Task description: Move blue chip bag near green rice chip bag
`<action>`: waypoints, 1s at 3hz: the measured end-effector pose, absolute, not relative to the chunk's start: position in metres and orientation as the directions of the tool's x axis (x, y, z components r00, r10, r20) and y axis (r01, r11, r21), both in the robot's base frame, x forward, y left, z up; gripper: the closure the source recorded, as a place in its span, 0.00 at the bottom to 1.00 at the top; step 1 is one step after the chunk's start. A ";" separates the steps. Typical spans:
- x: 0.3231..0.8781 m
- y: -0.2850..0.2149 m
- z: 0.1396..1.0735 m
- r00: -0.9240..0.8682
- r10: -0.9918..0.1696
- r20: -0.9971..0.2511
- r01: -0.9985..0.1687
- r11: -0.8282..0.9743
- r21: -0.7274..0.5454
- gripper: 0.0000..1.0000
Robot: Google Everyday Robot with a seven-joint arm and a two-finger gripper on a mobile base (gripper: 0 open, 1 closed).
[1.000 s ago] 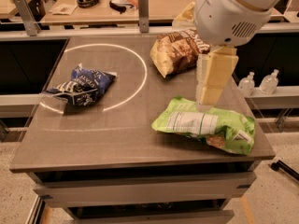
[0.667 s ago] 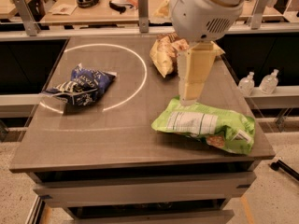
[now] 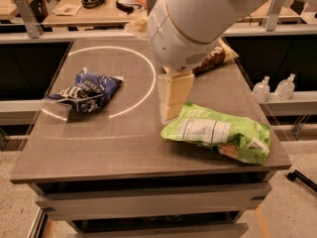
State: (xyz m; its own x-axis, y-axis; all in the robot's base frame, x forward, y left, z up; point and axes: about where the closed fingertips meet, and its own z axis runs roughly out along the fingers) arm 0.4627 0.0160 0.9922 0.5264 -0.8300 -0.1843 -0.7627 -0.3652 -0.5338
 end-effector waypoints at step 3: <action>0.483 0.073 0.995 0.612 -0.787 -0.078 -0.617 -0.413 -0.670 0.00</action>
Offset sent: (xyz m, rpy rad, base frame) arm 0.0453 0.0896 -0.0236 -0.0417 -0.2281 0.0764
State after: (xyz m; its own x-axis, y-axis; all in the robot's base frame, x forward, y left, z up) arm 0.4834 0.0729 0.9950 0.6118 -0.7871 -0.0784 -0.6172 -0.4130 -0.6697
